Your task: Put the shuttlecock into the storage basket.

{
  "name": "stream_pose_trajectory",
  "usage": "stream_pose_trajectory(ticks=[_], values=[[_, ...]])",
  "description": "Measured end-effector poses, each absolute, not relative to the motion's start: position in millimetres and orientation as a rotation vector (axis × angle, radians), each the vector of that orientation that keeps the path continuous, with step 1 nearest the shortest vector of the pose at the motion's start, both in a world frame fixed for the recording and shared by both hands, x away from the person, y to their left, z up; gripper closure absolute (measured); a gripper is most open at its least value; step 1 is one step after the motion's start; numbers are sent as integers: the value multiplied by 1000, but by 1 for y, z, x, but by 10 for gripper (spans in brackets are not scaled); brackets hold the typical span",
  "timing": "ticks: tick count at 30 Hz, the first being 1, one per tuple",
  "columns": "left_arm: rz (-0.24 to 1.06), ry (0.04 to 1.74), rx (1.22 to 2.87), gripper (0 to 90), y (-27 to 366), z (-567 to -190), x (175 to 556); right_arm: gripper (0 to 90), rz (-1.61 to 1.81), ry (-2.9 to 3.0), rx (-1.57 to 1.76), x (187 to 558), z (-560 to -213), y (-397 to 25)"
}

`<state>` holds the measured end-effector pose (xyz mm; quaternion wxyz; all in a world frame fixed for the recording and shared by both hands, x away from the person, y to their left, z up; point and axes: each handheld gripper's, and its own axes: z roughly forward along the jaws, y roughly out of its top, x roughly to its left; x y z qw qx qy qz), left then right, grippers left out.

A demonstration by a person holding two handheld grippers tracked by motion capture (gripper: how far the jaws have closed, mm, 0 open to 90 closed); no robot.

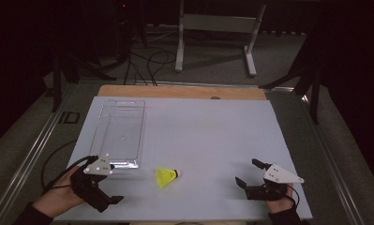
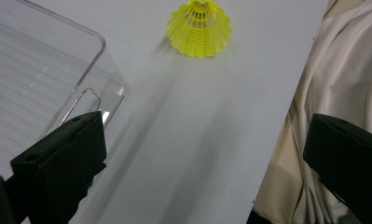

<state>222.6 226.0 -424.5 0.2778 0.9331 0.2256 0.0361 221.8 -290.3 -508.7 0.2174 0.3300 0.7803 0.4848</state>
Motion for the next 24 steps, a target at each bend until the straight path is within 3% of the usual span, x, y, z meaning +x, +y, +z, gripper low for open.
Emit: stream_pose_trajectory(ticks=[24], values=[[42, 529, 2636, 2, 187, -413, 242, 91, 1335, 2175, 919, 222, -509, -290]])
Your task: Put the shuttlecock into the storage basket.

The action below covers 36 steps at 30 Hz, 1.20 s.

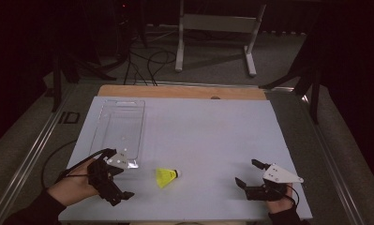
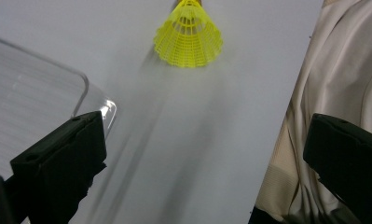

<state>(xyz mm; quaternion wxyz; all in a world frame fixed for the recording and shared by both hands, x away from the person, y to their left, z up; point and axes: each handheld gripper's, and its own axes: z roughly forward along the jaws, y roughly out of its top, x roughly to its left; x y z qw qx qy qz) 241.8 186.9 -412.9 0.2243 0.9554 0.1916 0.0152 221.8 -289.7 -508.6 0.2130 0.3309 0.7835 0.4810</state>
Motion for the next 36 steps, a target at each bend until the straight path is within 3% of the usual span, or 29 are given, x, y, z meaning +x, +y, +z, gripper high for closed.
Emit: stream_pose_trajectory(ticks=[19, 36], values=[[11, 449, 2709, 2, 150, -405, 256, 91, 1339, 2177, 925, 222, -509, -290], [-7, 501, 2744, 2, 119, -398, 277, 91, 1338, 2178, 930, 222, -509, -290]])
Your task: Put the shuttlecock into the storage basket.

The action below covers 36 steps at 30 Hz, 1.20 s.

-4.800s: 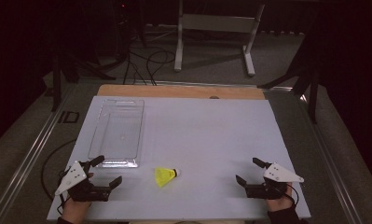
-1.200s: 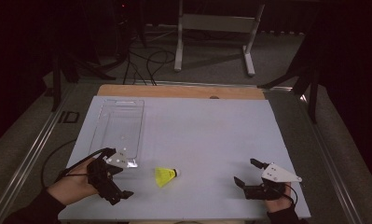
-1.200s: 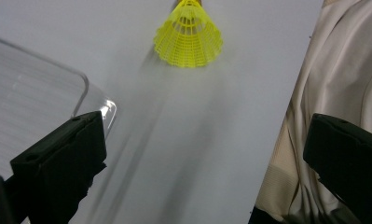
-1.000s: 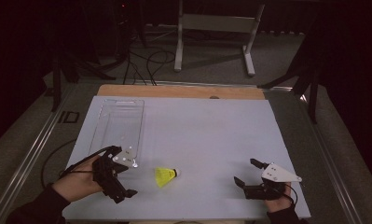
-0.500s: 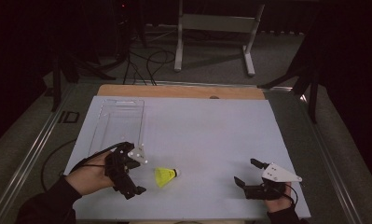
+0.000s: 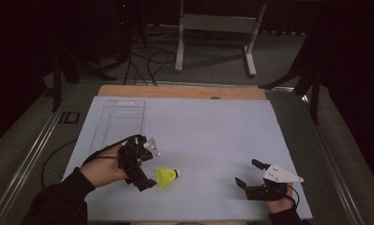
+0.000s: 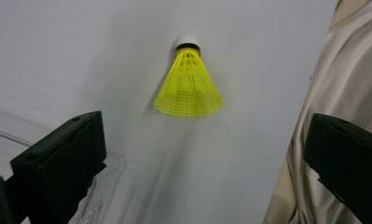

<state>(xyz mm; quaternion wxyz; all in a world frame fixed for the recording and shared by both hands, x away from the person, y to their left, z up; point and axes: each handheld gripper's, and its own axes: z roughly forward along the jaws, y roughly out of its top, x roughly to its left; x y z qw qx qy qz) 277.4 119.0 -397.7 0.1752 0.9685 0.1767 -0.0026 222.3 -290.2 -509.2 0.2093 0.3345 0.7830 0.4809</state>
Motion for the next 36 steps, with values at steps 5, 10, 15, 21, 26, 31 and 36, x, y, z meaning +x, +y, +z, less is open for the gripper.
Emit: stream_pose_trajectory(ticks=[5, 10, 15, 21, 26, 31, 36], values=[[-1, 533, 2746, 2, 112, -400, 284, 91, 1334, 2186, 928, 223, -510, -290], [-10, 583, 2727, 2, 107, -401, 293, 91, 1331, 2190, 922, 223, -510, -290], [-10, 589, 2731, 3, 98, -404, 297, 91, 1331, 2194, 926, 223, -511, -290], [-15, 628, 2728, 3, 87, -416, 301, 91, 1330, 2196, 926, 223, -511, -289], [-7, 680, 2723, 3, 75, -424, 305, 91, 1329, 2198, 928, 223, -511, -290], [-50, 695, 2744, 3, 66, -431, 311, 91, 1330, 2198, 928, 223, -511, -290], [-85, 635, 2764, 4, 58, -438, 312, 91, 1330, 2202, 926, 223, -511, -290]])
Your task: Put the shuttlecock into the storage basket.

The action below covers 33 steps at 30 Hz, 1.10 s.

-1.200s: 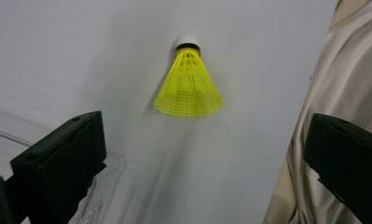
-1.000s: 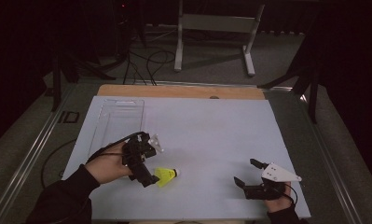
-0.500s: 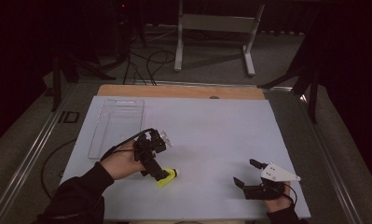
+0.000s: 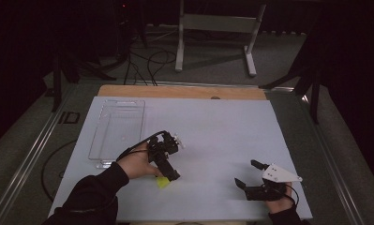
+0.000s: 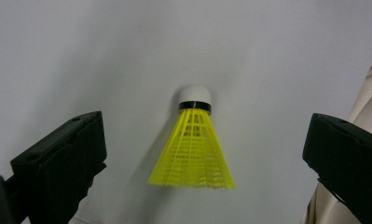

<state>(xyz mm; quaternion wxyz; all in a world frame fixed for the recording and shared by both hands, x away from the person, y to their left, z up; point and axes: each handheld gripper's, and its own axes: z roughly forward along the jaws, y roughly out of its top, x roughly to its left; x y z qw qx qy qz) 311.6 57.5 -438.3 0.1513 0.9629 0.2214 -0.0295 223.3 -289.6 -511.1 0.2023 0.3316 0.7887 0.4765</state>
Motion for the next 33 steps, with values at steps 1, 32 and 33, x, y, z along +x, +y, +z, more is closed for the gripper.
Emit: stream_pose_trajectory(ticks=[1, 32, 33], values=[[-81, 637, 2767, 13, 57, -439, 312, 91, 1330, 2202, 925, 223, -511, -290], [-221, 639, 2844, 443, 31, -479, 327, 91, 1335, 2212, 928, 224, -512, -290], [-223, 648, 2847, 446, 30, -480, 327, 91, 1335, 2212, 928, 224, -512, -290]])
